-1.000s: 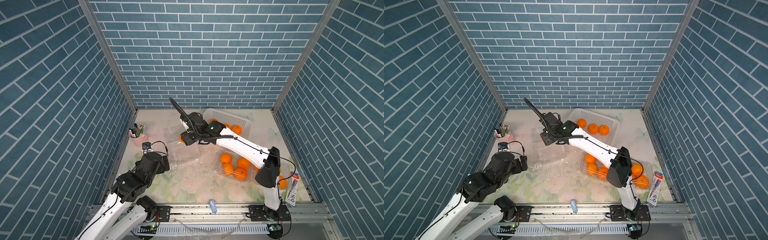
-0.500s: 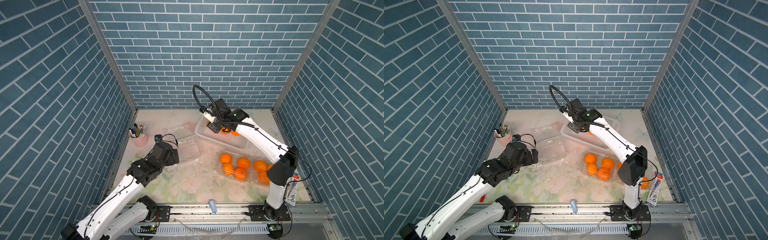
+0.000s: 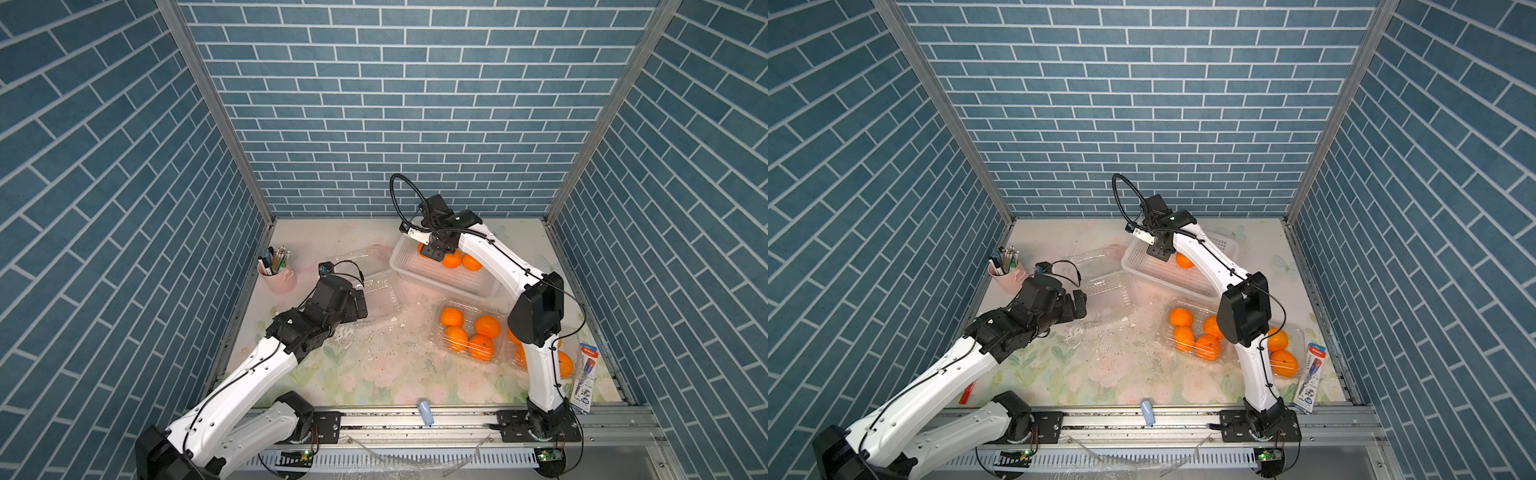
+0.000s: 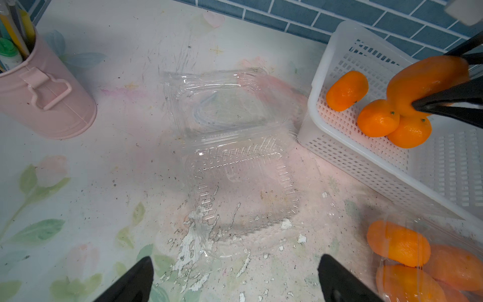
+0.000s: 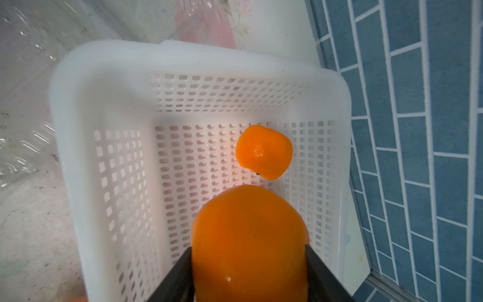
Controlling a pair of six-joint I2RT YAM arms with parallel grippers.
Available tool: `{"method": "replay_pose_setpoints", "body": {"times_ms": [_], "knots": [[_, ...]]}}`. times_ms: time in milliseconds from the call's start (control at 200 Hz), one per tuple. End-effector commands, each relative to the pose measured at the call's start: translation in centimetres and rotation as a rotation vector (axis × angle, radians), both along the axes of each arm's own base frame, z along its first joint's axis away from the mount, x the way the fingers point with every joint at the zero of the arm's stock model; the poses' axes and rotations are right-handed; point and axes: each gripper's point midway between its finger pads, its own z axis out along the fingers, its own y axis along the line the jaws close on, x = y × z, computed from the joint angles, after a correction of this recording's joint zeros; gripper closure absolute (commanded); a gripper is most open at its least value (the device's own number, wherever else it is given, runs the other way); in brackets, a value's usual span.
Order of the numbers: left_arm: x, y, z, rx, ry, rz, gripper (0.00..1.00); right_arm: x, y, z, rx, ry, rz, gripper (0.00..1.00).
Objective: Take oranges out of containers
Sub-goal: Place the orange in the basket.
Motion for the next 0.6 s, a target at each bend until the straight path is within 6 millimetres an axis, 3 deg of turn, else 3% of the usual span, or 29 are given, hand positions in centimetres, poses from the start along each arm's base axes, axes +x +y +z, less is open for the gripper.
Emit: {"method": "replay_pose_setpoints", "body": {"times_ms": [0, 25, 55, 200, 420, 595], "knots": [[0.7, -0.2, 1.1, -0.012, -0.023, 0.006, 0.01, 1.1, -0.9, -0.7, -0.108, -0.029, 0.033, 0.56], [0.8, -0.3, 1.1, -0.010, -0.021, 0.005, 0.01, 1.3, -1.1, -0.5, -0.118, -0.039, 0.031, 0.57], [0.9, -0.4, 1.0, -0.007, -0.019, 0.001, 0.01, 1.6, -1.2, -2.4, -0.149, -0.019, 0.035, 0.57], [1.3, -0.8, 0.8, 0.005, -0.005, -0.013, 0.01, 2.6, -1.7, -4.5, -0.213, -0.024, 0.053, 0.58], [1.9, -1.3, 0.3, 0.022, 0.017, -0.024, 0.01, 4.0, -1.6, -6.0, -0.223, -0.048, 0.078, 0.59], [2.3, -1.8, -0.2, 0.029, 0.039, -0.033, 0.01, 5.5, -2.0, -7.3, -0.259, -0.065, 0.077, 0.51]]}}
